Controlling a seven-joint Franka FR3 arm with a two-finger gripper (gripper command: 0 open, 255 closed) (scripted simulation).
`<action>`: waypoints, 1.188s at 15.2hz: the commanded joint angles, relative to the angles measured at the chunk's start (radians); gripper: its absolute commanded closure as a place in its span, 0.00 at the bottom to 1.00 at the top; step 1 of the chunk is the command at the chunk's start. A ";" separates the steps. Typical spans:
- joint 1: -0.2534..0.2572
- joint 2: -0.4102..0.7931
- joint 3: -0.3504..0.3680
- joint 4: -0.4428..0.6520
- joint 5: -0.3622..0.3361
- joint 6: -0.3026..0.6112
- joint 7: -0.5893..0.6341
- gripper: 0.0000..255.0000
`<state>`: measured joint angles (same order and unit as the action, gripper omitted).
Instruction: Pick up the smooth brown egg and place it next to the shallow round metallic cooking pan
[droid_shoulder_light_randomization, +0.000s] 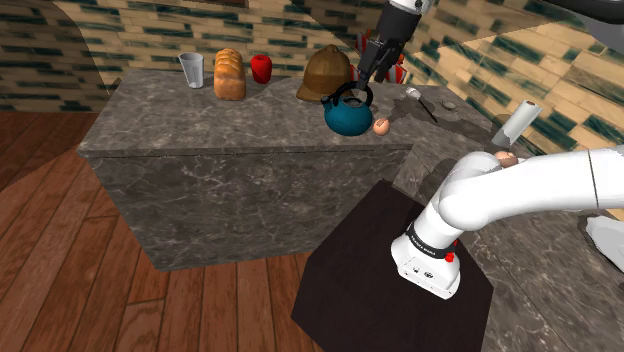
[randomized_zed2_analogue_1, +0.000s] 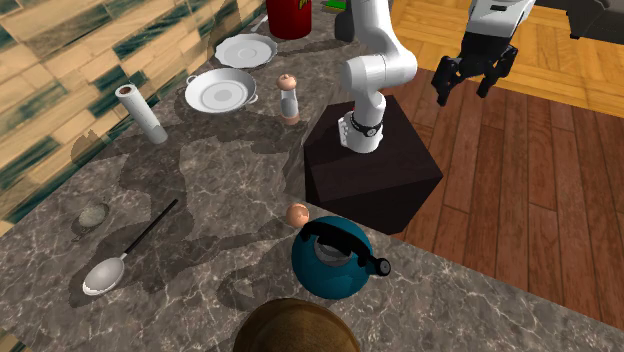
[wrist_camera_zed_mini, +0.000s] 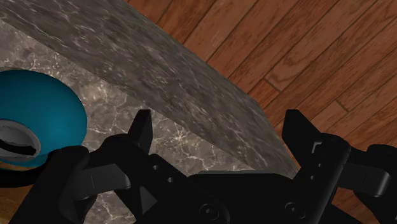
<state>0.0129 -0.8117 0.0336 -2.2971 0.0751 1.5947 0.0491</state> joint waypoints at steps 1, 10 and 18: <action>0.000 0.000 0.000 0.000 0.000 0.000 0.000 0.00; -0.039 -0.063 -0.226 -0.183 -0.109 0.142 -0.273 0.00; -0.067 0.011 -0.457 -0.242 -0.200 0.294 -0.527 0.00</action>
<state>-0.0523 -0.8066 -0.3988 -2.5292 -0.1171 1.8706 -0.4488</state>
